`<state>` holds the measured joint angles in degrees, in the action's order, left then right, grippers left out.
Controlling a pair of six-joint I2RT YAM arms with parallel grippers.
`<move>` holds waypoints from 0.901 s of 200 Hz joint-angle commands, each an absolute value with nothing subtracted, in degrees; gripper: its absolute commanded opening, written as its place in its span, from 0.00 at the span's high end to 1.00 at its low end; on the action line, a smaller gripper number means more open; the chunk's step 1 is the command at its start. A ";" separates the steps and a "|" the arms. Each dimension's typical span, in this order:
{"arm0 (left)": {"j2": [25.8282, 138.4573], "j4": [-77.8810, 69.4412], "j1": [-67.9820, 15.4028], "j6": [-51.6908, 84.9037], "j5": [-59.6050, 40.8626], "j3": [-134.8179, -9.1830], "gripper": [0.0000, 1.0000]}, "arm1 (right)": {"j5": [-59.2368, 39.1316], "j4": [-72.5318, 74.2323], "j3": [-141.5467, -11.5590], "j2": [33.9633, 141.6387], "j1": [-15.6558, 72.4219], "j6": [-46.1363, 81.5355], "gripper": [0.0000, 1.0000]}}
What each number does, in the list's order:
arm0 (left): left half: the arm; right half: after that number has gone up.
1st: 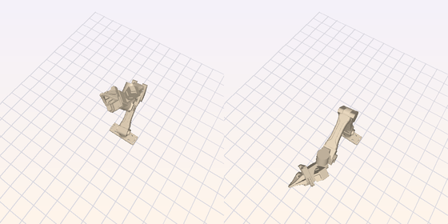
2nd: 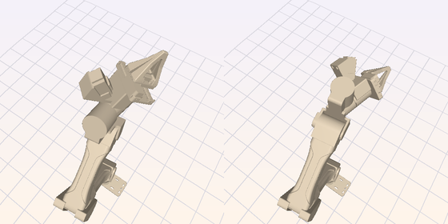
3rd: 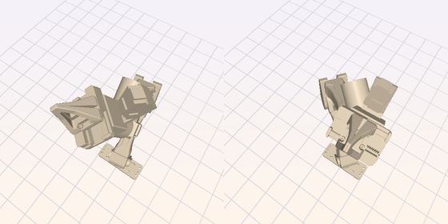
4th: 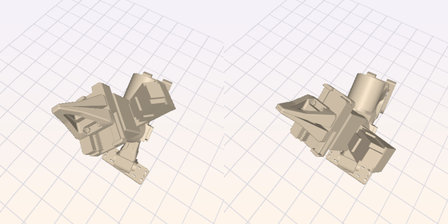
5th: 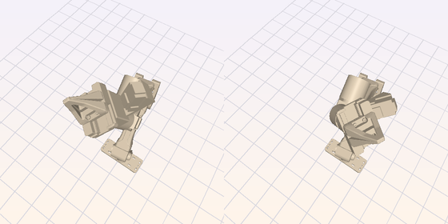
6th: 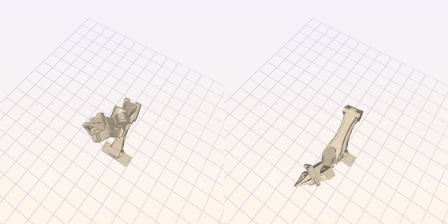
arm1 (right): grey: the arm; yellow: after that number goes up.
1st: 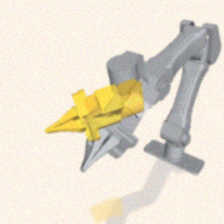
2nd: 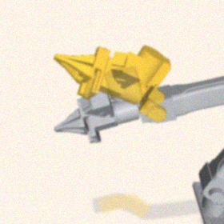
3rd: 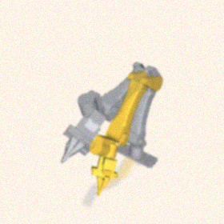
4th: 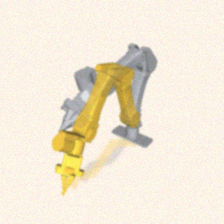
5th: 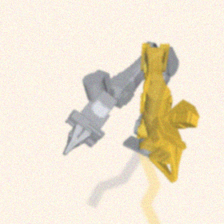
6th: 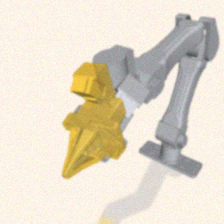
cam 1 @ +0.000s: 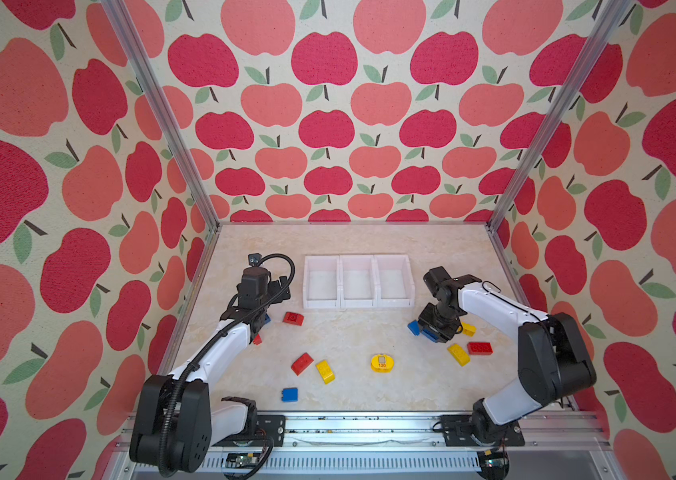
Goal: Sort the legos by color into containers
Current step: 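Carry the blue brick to the middle bin compartment and release it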
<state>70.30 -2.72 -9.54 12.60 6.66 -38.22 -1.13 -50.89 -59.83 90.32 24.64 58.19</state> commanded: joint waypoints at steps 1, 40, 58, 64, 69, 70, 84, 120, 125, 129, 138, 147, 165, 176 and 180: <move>70.38 -1.67 -9.80 13.45 6.61 -39.81 0.01 | 1.90 -54.75 -66.94 90.69 27.02 52.65 0.62; 69.31 -1.15 -10.06 14.05 5.91 -39.11 0.01 | 3.05 -54.03 -78.42 95.74 32.47 44.76 0.62; 68.50 -0.81 -10.11 14.41 5.58 -38.52 0.01 | 2.43 -52.25 -82.50 98.44 34.81 40.94 0.62; 68.19 -0.76 -10.11 14.63 5.46 -38.33 0.01 | 2.10 -51.77 -83.86 99.43 35.46 39.85 0.62; 67.97 -0.62 -10.15 14.74 5.29 -38.11 0.01 | 1.67 -51.28 -84.93 100.28 36.01 38.88 0.62; 67.91 -0.62 -10.13 14.80 5.28 -38.09 0.01 | 1.58 -51.17 -85.14 100.46 36.07 38.69 0.62; 67.28 -0.20 -10.25 15.28 5.01 -37.67 0.01 | 1.09 -50.48 -88.60 103.05 37.35 36.47 0.62; 65.54 0.81 -10.50 16.08 4.52 -36.85 0.01 | -0.03 -49.50 -97.14 109.20 39.91 31.23 0.62; 65.25 0.92 -10.50 16.12 4.63 -36.76 0.01 | -0.21 -49.44 -98.16 110.08 40.19 30.60 0.62; 65.11 1.01 -10.46 16.17 4.58 -36.74 0.01 | -0.19 -49.32 -99.00 110.77 40.45 30.11 0.62; 64.83 1.22 -10.56 16.25 4.64 -36.58 0.01 | -0.35 -49.33 -100.82 112.28 40.84 29.11 0.62; 64.48 1.47 -10.59 16.26 4.66 -36.56 0.01 | -0.90 -49.48 -102.56 113.91 41.11 28.38 0.62; 63.99 1.75 -10.66 16.39 4.57 -36.34 0.01 | -1.75 -49.91 -105.93 117.11 41.31 27.11 0.62; 63.81 1.84 -10.66 16.52 4.33 -36.21 0.01 | -1.95 -50.48 -108.01 119.00 41.55 26.19 0.62; 63.74 1.85 -10.75 16.57 4.26 -36.21 0.01 | -2.01 -50.80 -108.81 119.71 41.64 25.92 0.62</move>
<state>64.99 0.30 -10.39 15.62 5.08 -37.28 -0.75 -49.06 -104.42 116.03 41.25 29.91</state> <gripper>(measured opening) 0.993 0.513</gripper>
